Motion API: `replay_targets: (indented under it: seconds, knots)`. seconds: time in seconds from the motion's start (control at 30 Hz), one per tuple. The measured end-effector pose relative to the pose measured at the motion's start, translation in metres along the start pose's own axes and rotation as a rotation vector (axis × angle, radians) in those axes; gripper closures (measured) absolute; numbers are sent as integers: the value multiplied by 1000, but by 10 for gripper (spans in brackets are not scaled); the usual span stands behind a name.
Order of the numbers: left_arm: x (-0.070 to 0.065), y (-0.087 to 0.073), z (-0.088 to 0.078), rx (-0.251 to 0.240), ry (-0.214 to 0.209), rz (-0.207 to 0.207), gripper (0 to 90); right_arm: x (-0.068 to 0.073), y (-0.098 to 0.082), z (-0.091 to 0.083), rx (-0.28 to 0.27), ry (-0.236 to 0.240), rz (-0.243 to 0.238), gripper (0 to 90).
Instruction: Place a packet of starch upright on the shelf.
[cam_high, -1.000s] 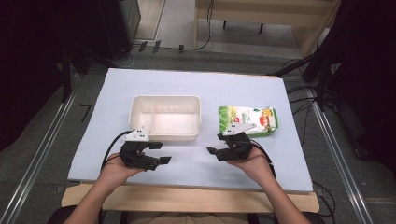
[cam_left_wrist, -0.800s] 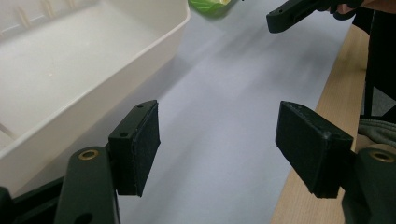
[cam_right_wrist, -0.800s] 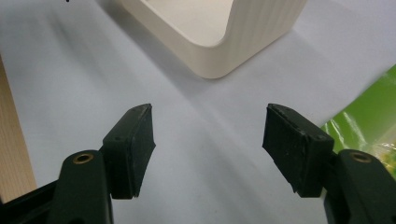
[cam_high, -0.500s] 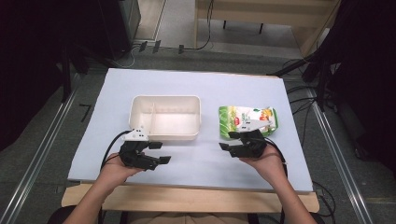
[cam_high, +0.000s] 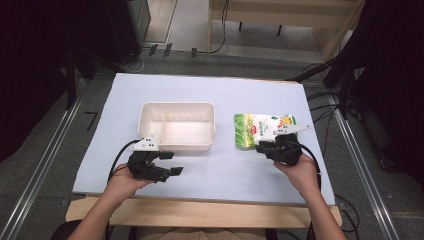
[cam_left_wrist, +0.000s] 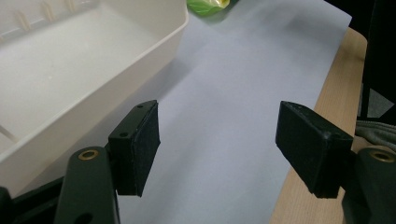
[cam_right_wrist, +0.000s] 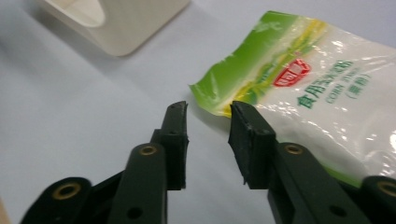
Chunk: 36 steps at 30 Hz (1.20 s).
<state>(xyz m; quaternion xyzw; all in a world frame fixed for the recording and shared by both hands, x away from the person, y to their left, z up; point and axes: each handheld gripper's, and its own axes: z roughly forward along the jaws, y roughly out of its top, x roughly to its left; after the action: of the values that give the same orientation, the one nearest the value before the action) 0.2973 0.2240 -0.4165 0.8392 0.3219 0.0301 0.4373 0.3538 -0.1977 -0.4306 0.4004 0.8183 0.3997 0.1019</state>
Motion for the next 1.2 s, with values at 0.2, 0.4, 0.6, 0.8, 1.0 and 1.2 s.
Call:
replay_targets:
  seconds: [0.2, 0.4, 0.6, 0.8, 1.0, 1.2]
  knots:
    - [0, 0, 0, 0, 3, 1, 312, -11, -7, 2, 25, 9, 20, 900]
    - [1, 0, -1, -5, 6, 1, 312, -18, -18, 11, 107, 12, 22, 900]
    - [0, 1, 0, -2, 9, 7, 312, -29, -18, 25, 142, -29, 63, 900]
    - [0, 1, 0, 0, 9, 11, 312, -27, -5, 45, 171, -56, 48, 900]
    - [0, 0, 1, 1, 11, 10, 312, -31, 2, 52, 168, -40, 55, 900]
    - [0, 0, 0, 2, 16, 10, 312, -34, 14, 63, 178, -42, 64, 900]
